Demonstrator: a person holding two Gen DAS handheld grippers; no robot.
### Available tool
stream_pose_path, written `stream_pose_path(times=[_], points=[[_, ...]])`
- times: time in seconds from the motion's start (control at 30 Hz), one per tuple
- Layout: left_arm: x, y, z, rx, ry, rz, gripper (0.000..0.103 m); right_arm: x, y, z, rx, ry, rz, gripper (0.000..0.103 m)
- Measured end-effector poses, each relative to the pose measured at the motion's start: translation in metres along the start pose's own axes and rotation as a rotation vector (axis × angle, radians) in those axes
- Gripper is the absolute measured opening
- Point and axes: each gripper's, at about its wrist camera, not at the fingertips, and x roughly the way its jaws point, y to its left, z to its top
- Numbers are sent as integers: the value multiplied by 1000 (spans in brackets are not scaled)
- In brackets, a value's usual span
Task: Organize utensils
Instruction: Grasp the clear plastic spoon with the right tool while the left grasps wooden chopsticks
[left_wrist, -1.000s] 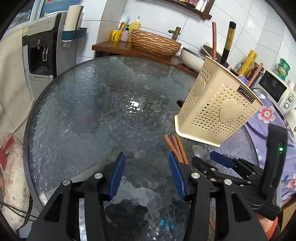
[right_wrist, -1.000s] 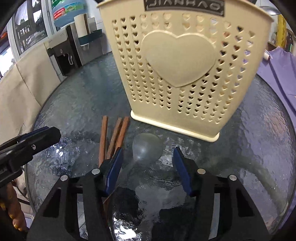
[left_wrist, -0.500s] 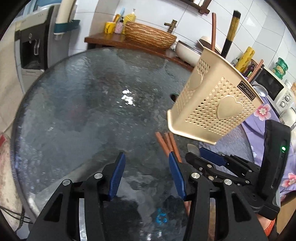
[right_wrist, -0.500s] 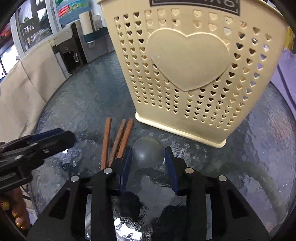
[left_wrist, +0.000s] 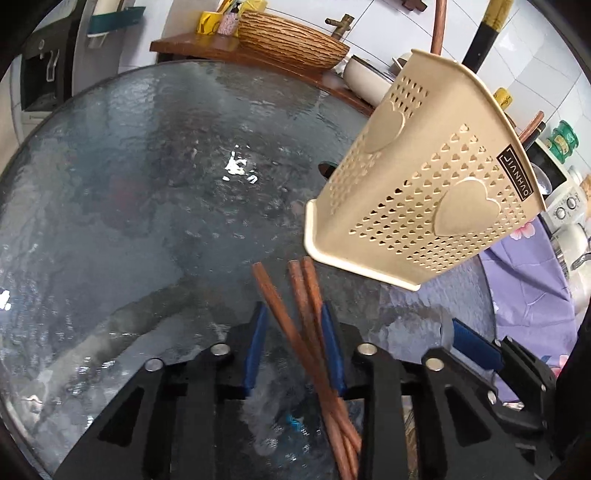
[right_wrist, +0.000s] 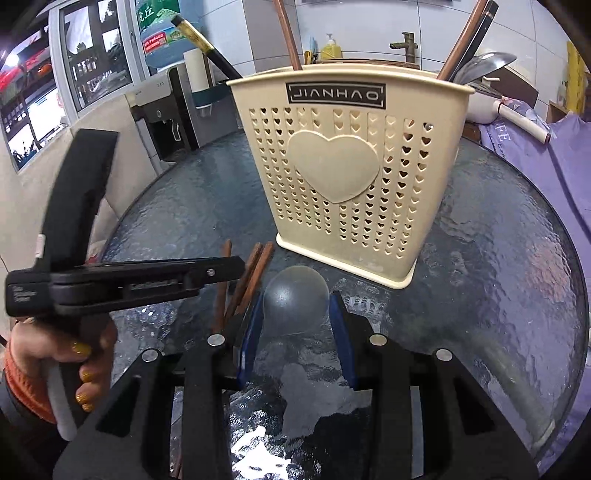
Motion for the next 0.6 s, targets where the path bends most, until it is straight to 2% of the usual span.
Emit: stream_pose_path(times=[0.03, 0.07, 0.13, 0.23, 0.5, 0.53, 0.6], points=[[1, -1, 0, 0, 0, 2, 20, -3, -2, -1, 2, -5, 6, 37], [3, -1, 1, -2, -2, 7, 17, -6, -2, -2, 6, -15, 13, 33], [5, -1, 2, -13, 1, -2, 12, -13, -5, -3, 11, -28, 32, 18], [8, -2, 6, -5, 1, 1, 12, -20, -12, -6, 13, -34, 34, 18], [11, -1, 11, 2, -7, 45, 13, -7, -13, -6, 40, -8, 17, 19], [11, -2, 13, 6, -7, 46, 14, -4, -13, -8, 34, 4, 13, 21], [12, -4, 15, 15, -4, 44, 20, 4, -7, -5, 29, 25, 20, 35]])
